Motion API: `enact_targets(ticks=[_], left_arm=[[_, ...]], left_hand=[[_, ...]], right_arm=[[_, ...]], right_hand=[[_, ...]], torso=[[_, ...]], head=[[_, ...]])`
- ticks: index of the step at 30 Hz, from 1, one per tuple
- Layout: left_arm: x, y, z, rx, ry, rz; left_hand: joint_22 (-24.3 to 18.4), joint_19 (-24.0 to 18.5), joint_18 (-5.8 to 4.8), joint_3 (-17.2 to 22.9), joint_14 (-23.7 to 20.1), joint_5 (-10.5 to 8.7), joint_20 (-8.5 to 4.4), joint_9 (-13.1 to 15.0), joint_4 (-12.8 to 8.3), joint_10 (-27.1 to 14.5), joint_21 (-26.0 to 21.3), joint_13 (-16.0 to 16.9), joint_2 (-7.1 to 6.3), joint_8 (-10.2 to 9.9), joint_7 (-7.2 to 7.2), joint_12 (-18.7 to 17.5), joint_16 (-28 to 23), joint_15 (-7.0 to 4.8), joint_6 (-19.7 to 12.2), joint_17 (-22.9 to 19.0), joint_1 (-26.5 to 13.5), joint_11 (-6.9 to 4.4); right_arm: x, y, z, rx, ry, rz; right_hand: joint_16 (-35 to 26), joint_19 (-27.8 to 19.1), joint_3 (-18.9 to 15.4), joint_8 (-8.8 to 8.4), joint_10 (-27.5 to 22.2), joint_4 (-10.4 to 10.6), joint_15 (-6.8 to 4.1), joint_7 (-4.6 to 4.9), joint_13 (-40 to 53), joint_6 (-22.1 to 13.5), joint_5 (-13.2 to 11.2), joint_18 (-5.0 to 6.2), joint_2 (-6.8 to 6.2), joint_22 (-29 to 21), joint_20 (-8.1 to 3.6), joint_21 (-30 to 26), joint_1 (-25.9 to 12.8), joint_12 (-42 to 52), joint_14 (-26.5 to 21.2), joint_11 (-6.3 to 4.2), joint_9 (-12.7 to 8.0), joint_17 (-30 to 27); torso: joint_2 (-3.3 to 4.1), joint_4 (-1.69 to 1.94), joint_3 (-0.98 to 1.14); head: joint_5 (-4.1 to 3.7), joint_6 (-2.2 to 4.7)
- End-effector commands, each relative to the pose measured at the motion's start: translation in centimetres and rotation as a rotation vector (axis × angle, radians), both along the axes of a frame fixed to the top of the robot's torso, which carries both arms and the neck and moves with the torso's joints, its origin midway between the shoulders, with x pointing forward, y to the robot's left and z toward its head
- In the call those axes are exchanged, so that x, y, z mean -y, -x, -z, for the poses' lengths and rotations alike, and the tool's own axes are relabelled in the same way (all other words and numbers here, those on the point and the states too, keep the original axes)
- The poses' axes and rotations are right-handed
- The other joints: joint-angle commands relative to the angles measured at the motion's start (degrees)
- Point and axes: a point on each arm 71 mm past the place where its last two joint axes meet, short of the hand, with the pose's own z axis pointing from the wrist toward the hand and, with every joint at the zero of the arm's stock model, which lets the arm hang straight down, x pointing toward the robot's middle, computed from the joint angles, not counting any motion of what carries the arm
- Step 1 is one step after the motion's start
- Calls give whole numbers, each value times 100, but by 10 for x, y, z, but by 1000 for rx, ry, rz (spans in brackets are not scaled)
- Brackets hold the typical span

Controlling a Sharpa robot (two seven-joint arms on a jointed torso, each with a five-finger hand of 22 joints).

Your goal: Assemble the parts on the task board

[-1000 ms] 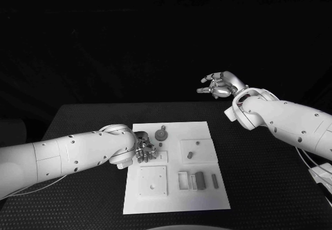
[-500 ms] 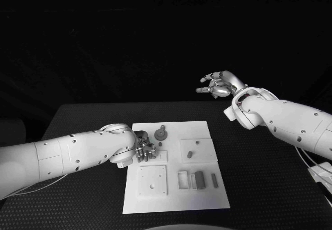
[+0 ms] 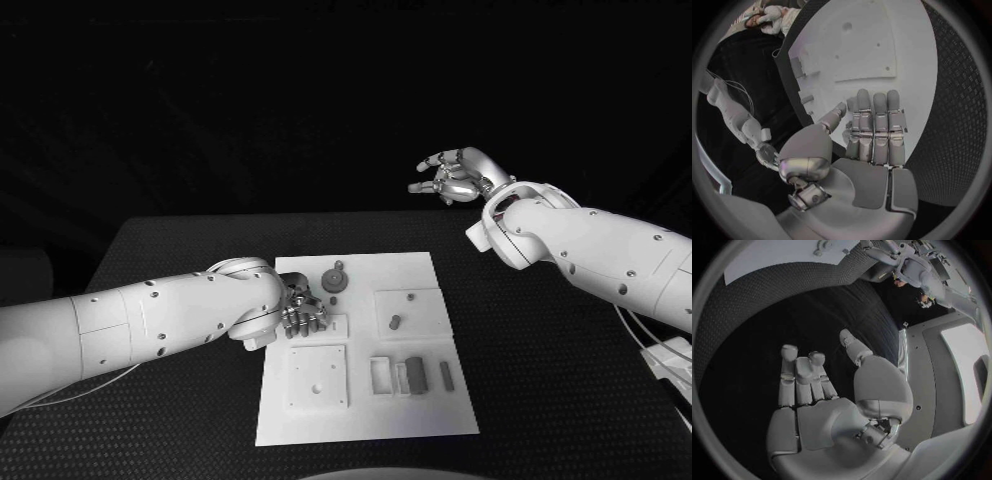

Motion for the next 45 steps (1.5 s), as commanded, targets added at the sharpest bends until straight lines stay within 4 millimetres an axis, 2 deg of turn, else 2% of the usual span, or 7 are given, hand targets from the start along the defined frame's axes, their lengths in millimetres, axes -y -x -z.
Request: enact_targets(ticks=[1, 18, 24, 27, 38, 43, 45], left_arm=[[1, 2, 2, -15, 0, 18], [-4, 2, 1, -7, 5, 10], [-12, 9, 0, -123, 65, -11], [-18, 3, -14, -136, 98, -27], [-53, -41, -64, -58, 92, -95], [-68, -55, -71, -9, 82, -139], [-73, -60, -71, 1, 66, -151]], left_hand=[[10, 9, 25, -91, -12, 19, -35, 9, -25, -23, -34, 14, -116, 24, 16, 24, 42, -26, -33, -8, -27, 10], [21, 16, 34, -215, -36, 20, -34, 26, 19, -52, -72, 47, -357, 5, 17, 28, 64, -28, -44, -42, -64, 10], [5, -15, 34, -293, -93, 19, -25, 23, 233, -111, -134, 50, -496, -36, 33, -1, 52, -16, -89, -79, -320, 27], [-9, -94, 22, -303, -198, 22, 0, 8, 372, -208, -206, 41, -433, -96, 73, -49, 20, 13, -175, -113, -474, 65], [-19, -347, -7, -296, -538, 20, 125, -48, 257, -544, -409, 39, -287, -340, 289, -177, -70, 147, -626, -212, -418, 212], [12, -296, 22, -303, -518, 20, 135, -63, 178, -682, -408, 59, -291, -482, 383, -205, -11, 152, -964, -220, -352, 282], [105, -90, 69, -331, -331, 24, 81, -12, 167, -679, -278, 152, -239, -449, 383, -89, 207, 81, -998, -142, -321, 272]], right_arm=[[-1, 0, 0, -4, 2, -12], [1, 0, 0, -3, 3, -9], [3, 0, 0, -2, 4, -4], [3, 0, 0, -3, 5, -4], [7, -1, 1, -8, 9, 1], [8, -2, 2, -11, 11, 3], [8, -3, 2, -12, 12, 4]], right_hand=[[38, 2, -31, 32, -54, 1, -54, 20, -9, 35, 0, 171, 49, 88, -47, -28, -17, 20, -103, 5, -2, -8], [37, -2, -46, 27, -60, 8, -50, 24, -17, 22, 0, 171, 46, 87, -43, -33, -38, 23, -109, 9, -7, -12], [37, -2, -49, 26, -62, 10, -50, 25, -18, 19, 0, 171, 47, 86, -43, -33, -43, 23, -110, 10, -8, -13], [37, -2, -51, 26, -62, 11, -49, 25, -19, 18, 0, 171, 47, 86, -43, -34, -45, 24, -110, 10, -9, -14], [38, -3, -51, 25, -64, 9, -48, 26, -22, 15, 1, 171, 53, 86, -43, -35, -42, 26, -112, 11, -10, -15], [38, -4, -51, 25, -64, 7, -48, 26, -23, 15, 0, 171, 53, 86, -43, -35, -40, 26, -112, 11, -10, -15], [38, -4, -51, 25, -64, 6, -48, 27, -24, 14, 0, 171, 53, 86, -43, -36, -40, 27, -113, 11, -11, -16]], torso=[[-2, 6, -2], [-1, 6, -8], [-5, 10, -7], [-8, 4, 1], [4, 8, -6], [7, -9, -9], [6, -10, -5]], head=[[-4, 0], [-13, 11], [-6, 47], [10, 84], [15, 175], [26, 184], [27, 184]])
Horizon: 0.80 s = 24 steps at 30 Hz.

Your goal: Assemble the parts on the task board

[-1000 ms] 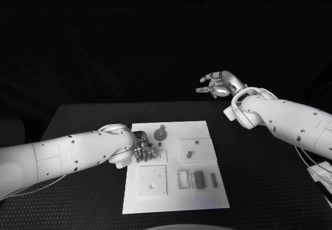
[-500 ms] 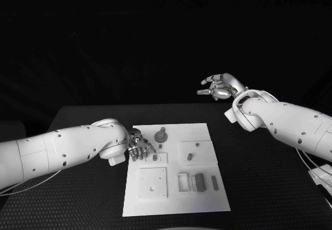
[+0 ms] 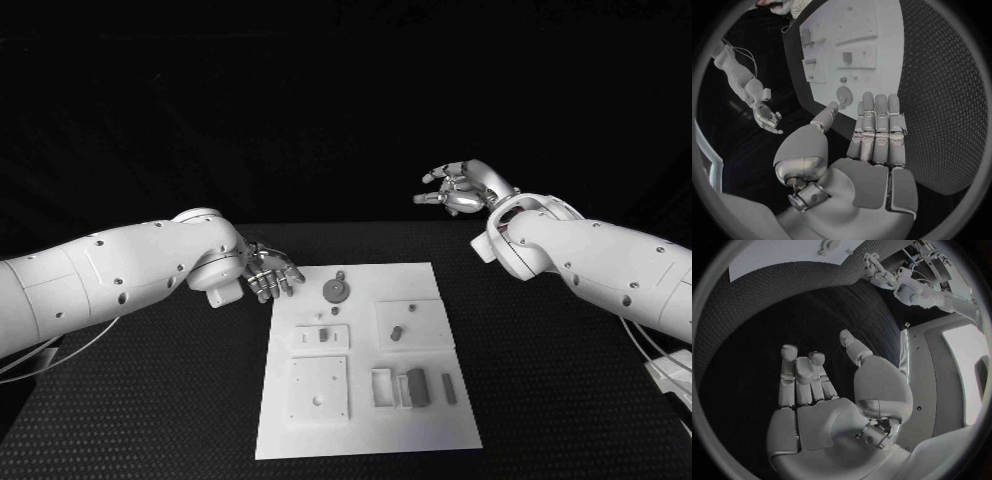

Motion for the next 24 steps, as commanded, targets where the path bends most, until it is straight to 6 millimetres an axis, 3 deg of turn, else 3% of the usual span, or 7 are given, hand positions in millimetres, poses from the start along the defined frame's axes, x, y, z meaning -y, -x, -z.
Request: enact_targets(ticks=[1, 5, 6, 9, 16, 24], left_arm=[[-4, -6, -1, 12, -8, 4], [-10, -17, -2, 33, -61, -3], [-11, -20, -2, 46, -82, -3], [-11, -27, -3, 72, -125, 6], [-3, -37, 4, 89, -157, 18], [0, -40, 12, 83, -191, 42]], left_hand=[[155, 291, 94, -64, 245, 22, -84, 104, -34, 25, 210, 167, 61, 95, -21, 224, 352, -107, 21, 163, 56, -40], [919, 996, 235, -277, 477, 26, -433, 452, -26, 70, 1060, 1225, 155, 531, -138, 1524, 1719, -486, -23, 907, 106, -225], [1208, 1183, 282, -313, 539, 37, -553, 567, 4, 18, 1377, 1626, 182, 665, -185, 2022, 2175, -616, -52, 1130, 105, -278], [1612, 1371, 338, -300, 636, 21, -724, 704, 121, -79, 1789, 2179, 113, 813, -260, 2752, 2809, -817, -158, 1324, 50, -320], [1792, 1420, 347, -205, 636, 19, -806, 732, 168, -153, 1967, 2368, 50, 840, -279, 3063, 3110, -865, -197, 1289, 80, -357], [1794, 1418, 337, -177, 608, 19, -817, 652, 122, -192, 2040, 2386, 14, 684, -228, 3154, 3234, -834, -337, 1192, 110, -311]], right_arm=[[-1, 0, 1, -8, 4, -13], [0, 0, 1, -9, 4, -12], [0, 0, 1, -9, 4, -13], [-1, 0, 1, -10, 4, -15], [-3, -1, 2, -12, 3, -18], [-4, 0, 2, -14, 3, -19]], right_hand=[[38, -15, -35, 25, -43, -10, -56, 27, -8, 14, 0, 170, 31, 86, -33, -36, -17, 27, -102, -10, -6, -8], [38, -15, -36, 25, -44, -11, -56, 28, -9, 14, 0, 170, 32, 86, -33, -36, -17, 28, -103, -10, -6, -9], [39, -15, -36, 25, -44, -11, -56, 28, -10, 13, 0, 170, 32, 86, -33, -36, -17, 28, -103, -10, -6, -9], [39, -15, -36, 25, -44, -12, -56, 28, -10, 12, 0, 170, 33, 86, -33, -36, -16, 28, -103, -9, -7, -9], [40, -15, -36, 24, -44, -14, -55, 29, -11, 10, 0, 170, 37, 86, -34, -36, -14, 30, -103, -9, -8, -10], [41, -15, -38, 23, -44, -15, -54, 30, -13, 7, 0, 170, 40, 86, -34, -36, -14, 31, -104, -8, -9, -10]], torso=[[2, -12, 3], [1, 6, 6], [1, 10, 5], [1, 12, 4], [7, -12, -6], [17, -26, -9]], head=[[7, 5], [8, 9], [11, 13], [15, 15], [40, 32], [13, 23]])
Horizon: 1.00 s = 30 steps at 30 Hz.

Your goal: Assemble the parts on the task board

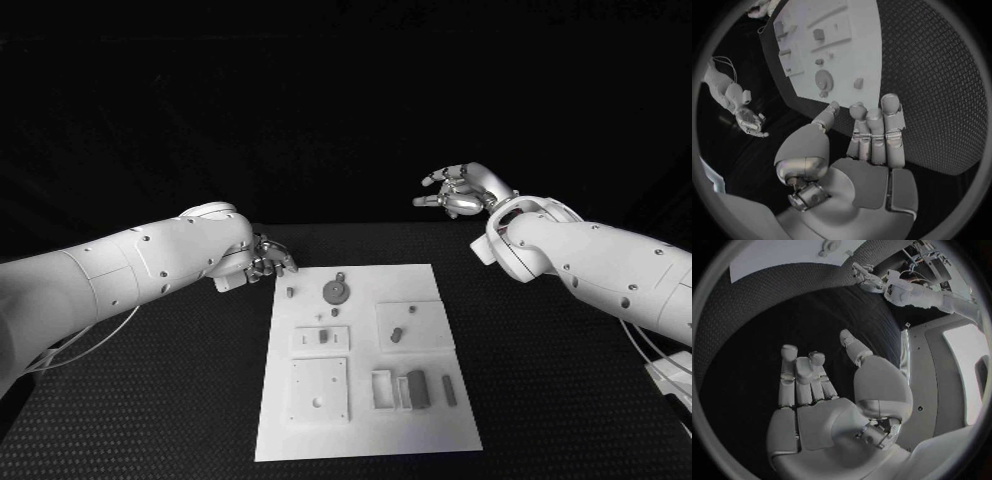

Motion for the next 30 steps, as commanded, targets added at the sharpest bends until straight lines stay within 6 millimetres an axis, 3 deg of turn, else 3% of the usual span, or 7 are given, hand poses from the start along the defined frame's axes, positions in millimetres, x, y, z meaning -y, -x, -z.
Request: enact_targets(ticks=[1, 10, 30], left_arm=[[2, 0, 5, -12, -36, 50], [7, 3, 21, -56, -60, 74], [12, 6, 36, -94, -68, 96]], left_hand=[[131, -4, 259, 5, -29, 9, -19, -17, 5, -31, 25, 6, -51, -38, -2, 41, 32, -1, -45, -26, 4, 19], [128, -4, 269, 17, -39, 9, -21, -45, 54, -35, 59, -2, -118, -82, -3, 81, 98, -2, -7, -95, -50, 18], [129, -14, 280, 51, -62, 10, -25, -63, 98, -46, 100, -17, -142, -115, -13, 124, 176, -11, 43, -178, -77, 8]], right_arm=[[-1, 0, 0, -7, 2, -13], [-1, 1, 0, -6, 2, -14], [-2, 0, 1, -7, 3, -16]], right_hand=[[20, -5, -23, 23, -45, 1, -63, 30, -9, 7, 0, 170, 40, 86, -43, -36, -14, 32, -94, -7, -10, -6], [21, -5, -25, 23, -46, 1, -62, 31, -11, 5, 0, 170, 42, 87, -43, -36, -15, 34, -94, -6, -11, -6], [25, -3, -28, 23, -45, -2, -60, 33, -15, 2, 0, 170, 51, 88, -43, -35, -13, 40, -94, -4, -13, -8]], torso=[[11, -14, -6], [14, -9, -15], [4, -8, -2]], head=[[-6, -1], [-42, -22], [-39, -36]])
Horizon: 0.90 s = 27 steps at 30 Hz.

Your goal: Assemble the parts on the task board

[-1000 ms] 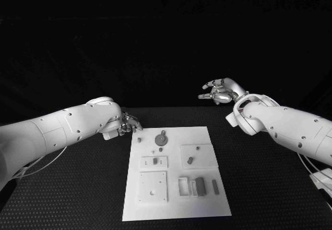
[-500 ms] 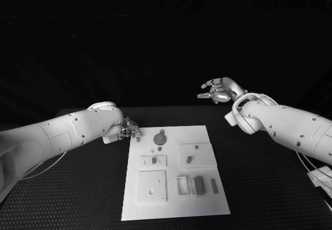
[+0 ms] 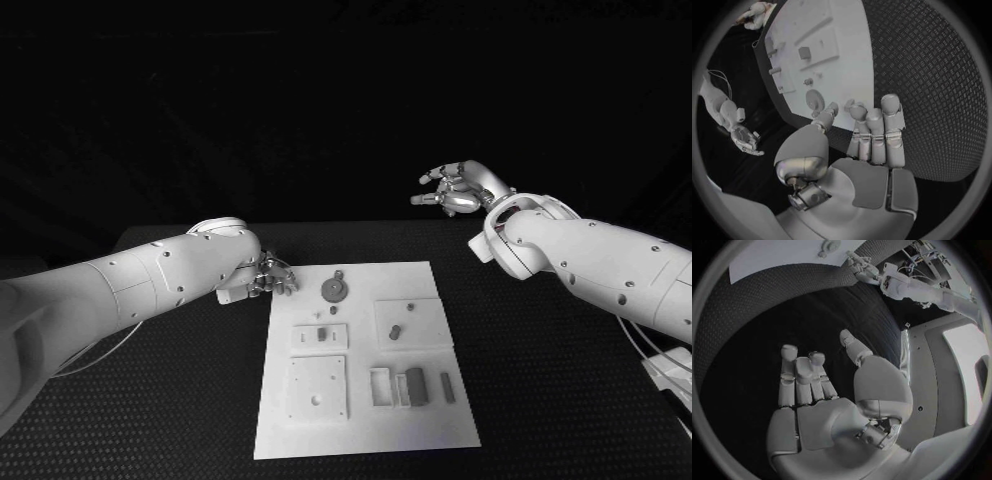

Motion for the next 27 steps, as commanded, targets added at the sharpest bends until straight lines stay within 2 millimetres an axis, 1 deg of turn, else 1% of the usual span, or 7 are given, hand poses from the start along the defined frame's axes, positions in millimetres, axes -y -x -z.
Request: enact_targets(ticks=[1, 14, 17, 19, 21, 23, 27], left_arm=[[4, 0, 0, -12, 3, 27], [6, -1, 0, 6, 9, 29], [5, -2, 0, 8, 14, 24], [5, -2, 0, 8, 16, 23], [6, -2, 0, 8, 16, 24], [6, -2, 0, 8, 17, 25], [7, -2, 1, 6, 18, 27]], left_hand=[[131, -26, 282, 10, -43, 10, -35, -10, 25, -48, 35, -12, -51, -31, 0, 31, 40, 6, 58, -15, 9, 6], [126, -93, 270, 65, -123, 10, -20, -36, -64, -105, 53, -64, 131, -90, 11, 33, 93, 18, 81, -143, 112, 18], [124, -100, 269, 79, -133, 10, -18, -41, -92, -109, 60, -77, 222, -102, 14, 39, 113, 21, 89, -175, 144, 20], [124, -101, 269, 94, -138, 10, -18, -42, -104, -110, 64, -82, 290, -106, 14, 42, 121, 21, 95, -189, 167, 20], [124, -104, 267, 117, -143, 11, -16, -43, -120, -111, 69, -89, 423, -112, 15, 47, 135, 22, 101, -207, 201, 21], [126, -110, 263, 112, -150, 10, -12, -44, -147, -114, 75, -95, 476, -115, 16, 52, 148, 24, 110, -223, 218, 22], [127, -116, 261, 108, -160, 10, -11, -43, -201, -117, 87, -106, 577, -119, 14, 63, 174, 24, 129, -254, 256, 21]], right_arm=[[-1, 0, 0, -3, 3, -11], [-2, 0, 0, -3, 2, -14], [-2, 0, 0, -2, 2, -16], [-2, 0, 0, -2, 3, -17], [-3, 0, 0, -3, 3, -19], [-2, 0, 0, -3, 3, -21], [-3, 0, 1, -12, 2, -30]], right_hand=[[26, 2, -28, 23, -46, -2, -56, 33, -5, 2, 0, 170, 51, 88, -48, -35, -13, 40, -97, -3, -9, -9], [26, 0, -31, 24, -48, -4, -55, 33, -8, 2, 0, 170, 52, 88, -48, -36, -13, 42, -99, -2, -9, -10], [0, -26, -32, 24, -73, -6, -51, 36, -28, -5, 2, 170, 53, 81, -41, -58, -18, 23, -125, 2, -13, -25], [-84, -94, -21, 23, -111, -2, -52, 37, -112, -14, 2, 170, 54, 64, -21, -114, -29, -70, -177, 0, -17, -76], [-184, -138, -12, 24, -96, -4, -59, 34, -233, -27, -3, 170, 48, 48, 11, -167, -27, -159, -188, -8, -23, -160], [-289, -205, 0, 25, -126, -4, -61, 34, -340, -34, 0, 170, 48, 26, 41, -234, -33, -262, -233, -6, -26, -232], [-848, -589, 78, 35, -300, 1, -37, 37, -857, -54, 2, 124, 57, -131, 196, -627, -75, -799, -527, 11, -30, -551]], torso=[[1, -5, 0], [1, -2, 3], [-1, -1, 3], [-1, -1, 2], [0, -1, 1], [0, -2, 2], [0, -5, 0]], head=[[-8, -1], [0, -3], [1, -3], [0, -3], [-1, -5], [3, -3], [6, -3]])
